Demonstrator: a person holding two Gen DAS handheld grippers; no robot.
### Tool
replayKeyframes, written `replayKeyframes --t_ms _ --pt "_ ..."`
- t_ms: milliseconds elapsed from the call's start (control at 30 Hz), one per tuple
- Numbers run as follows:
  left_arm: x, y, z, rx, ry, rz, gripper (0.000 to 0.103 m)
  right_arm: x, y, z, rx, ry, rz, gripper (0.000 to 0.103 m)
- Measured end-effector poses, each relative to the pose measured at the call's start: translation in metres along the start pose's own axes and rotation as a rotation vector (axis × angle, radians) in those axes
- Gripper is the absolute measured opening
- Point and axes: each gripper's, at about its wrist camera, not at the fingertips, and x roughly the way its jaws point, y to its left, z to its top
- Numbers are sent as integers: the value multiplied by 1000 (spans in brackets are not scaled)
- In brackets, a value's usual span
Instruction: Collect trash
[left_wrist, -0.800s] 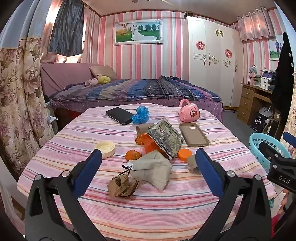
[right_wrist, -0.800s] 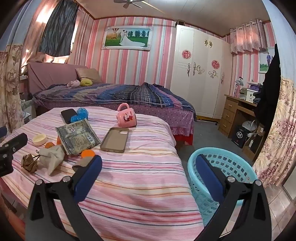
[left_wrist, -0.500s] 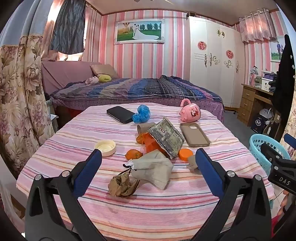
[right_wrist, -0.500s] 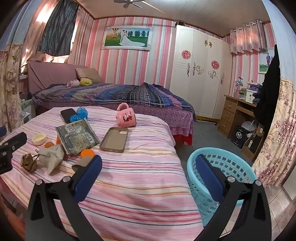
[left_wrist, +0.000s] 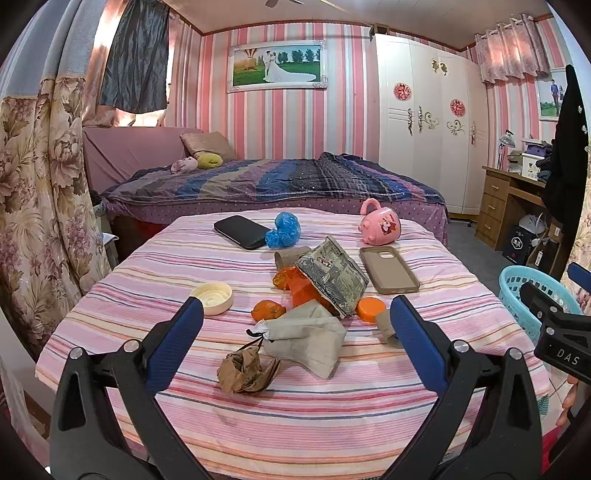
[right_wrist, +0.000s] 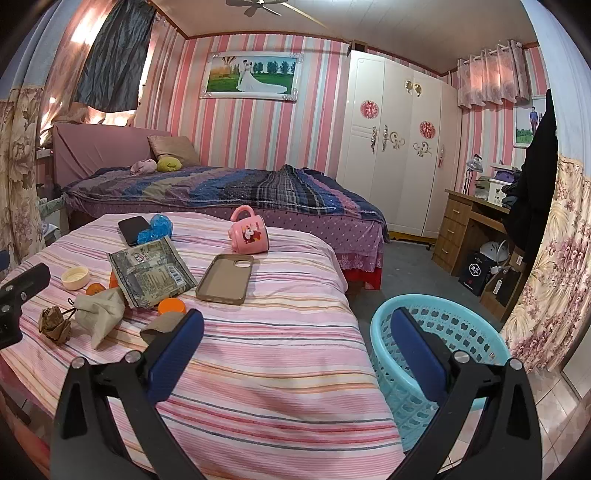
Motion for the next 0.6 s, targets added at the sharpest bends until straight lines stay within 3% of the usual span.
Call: replayKeyframes --t_ms 600 --pt "-1 0 1 -1 -6 2 98 2 1 0 -3 1 -3 99"
